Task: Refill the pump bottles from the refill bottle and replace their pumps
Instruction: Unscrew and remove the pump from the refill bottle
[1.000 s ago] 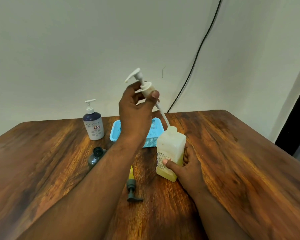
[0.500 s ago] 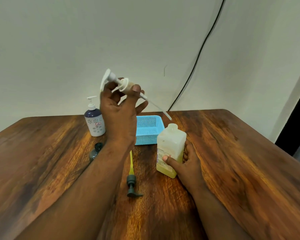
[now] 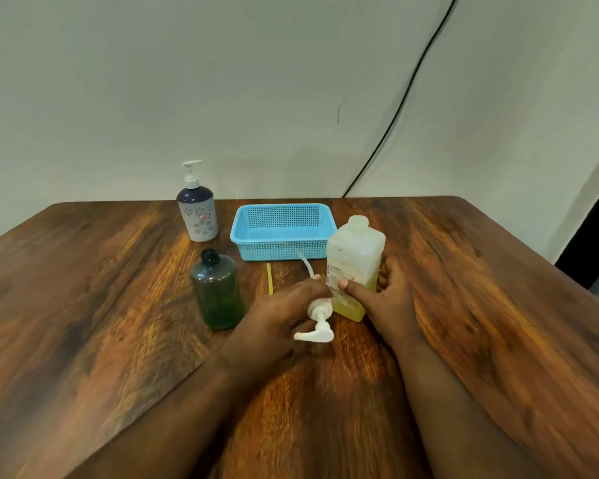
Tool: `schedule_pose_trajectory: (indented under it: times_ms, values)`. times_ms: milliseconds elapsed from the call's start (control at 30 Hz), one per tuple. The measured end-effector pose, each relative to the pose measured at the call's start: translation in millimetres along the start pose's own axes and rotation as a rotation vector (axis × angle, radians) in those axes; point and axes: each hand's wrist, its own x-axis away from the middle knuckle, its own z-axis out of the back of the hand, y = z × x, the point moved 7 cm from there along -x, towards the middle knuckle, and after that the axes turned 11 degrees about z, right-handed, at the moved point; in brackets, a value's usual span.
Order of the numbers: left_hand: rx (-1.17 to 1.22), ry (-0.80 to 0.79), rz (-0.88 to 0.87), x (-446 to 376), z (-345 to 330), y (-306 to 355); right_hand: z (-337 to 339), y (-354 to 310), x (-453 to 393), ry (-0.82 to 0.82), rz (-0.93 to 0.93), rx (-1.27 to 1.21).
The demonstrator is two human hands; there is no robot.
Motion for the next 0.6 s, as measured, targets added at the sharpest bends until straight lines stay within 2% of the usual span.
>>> schedule_pose_trajectory:
  times_ms: [167,267,433,600]
  values:
    - [-0.341,-0.262,-0.123,-8,-35,-2,20,4,-4,0.043,-0.049,0.051]
    - [-0.468,-0.372,-0.156,-20,-53,-5,31,9,-5,0.076,-0.066,0.069]
    - [-0.589,-0.436,-0.168,-38,-72,-7,34,15,-7,0.098,-0.084,0.054]
    - [-0.568,-0.441,-0.15,-40,-76,-10,32,14,-9,0.1,-0.079,0.044]
